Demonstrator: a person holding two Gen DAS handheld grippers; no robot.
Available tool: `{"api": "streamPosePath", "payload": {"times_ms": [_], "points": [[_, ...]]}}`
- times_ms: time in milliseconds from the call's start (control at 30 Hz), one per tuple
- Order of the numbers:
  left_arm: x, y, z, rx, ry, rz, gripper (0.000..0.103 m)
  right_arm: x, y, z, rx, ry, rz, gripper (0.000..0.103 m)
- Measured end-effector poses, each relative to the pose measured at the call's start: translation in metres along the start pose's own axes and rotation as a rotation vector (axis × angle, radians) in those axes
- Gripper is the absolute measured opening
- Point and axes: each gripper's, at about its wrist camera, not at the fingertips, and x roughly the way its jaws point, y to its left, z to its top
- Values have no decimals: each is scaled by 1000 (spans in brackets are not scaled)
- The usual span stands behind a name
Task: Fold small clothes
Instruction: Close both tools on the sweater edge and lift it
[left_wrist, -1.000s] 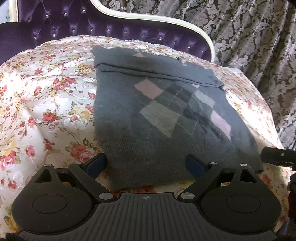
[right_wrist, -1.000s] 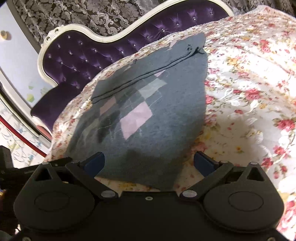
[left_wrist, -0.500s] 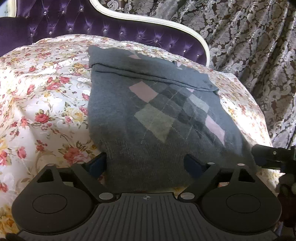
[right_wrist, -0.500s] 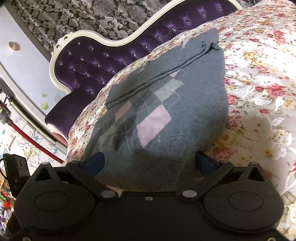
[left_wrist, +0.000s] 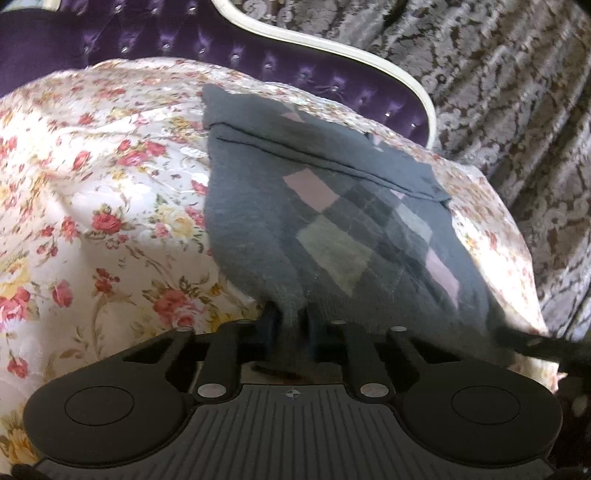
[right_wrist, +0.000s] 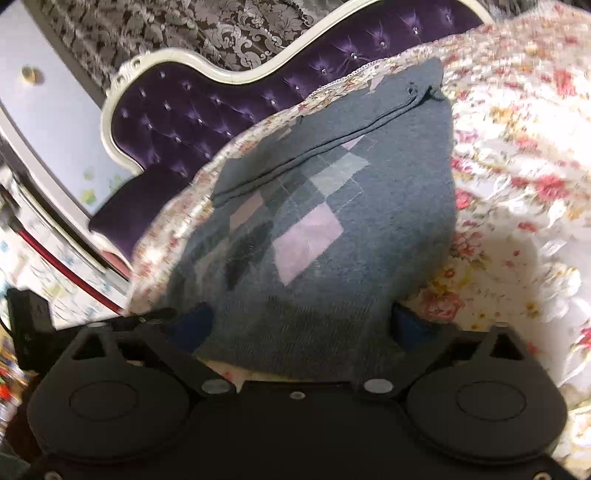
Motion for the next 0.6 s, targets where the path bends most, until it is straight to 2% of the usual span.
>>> {"api": "streamPosePath", "payload": {"times_ms": [33, 67, 200, 333, 600], "points": [[-1, 2, 0, -17, -5, -6, 11, 1, 2, 0, -31, 7, -53, 37], [-2, 4, -1, -28, -9, -10, 10, 2, 2, 0, -45, 14, -82, 16], [-10, 1, 1, -32, -34, -15, 9, -7, -6, 3, -7, -9, -43, 15], [-24, -5, 15, -21, -98, -37, 9, -21, -3, 17, 7, -70, 12, 14], [-34, -28, 76, 65, -254, -89, 8, -30, -2, 79, 60, -225, 113, 13]]}}
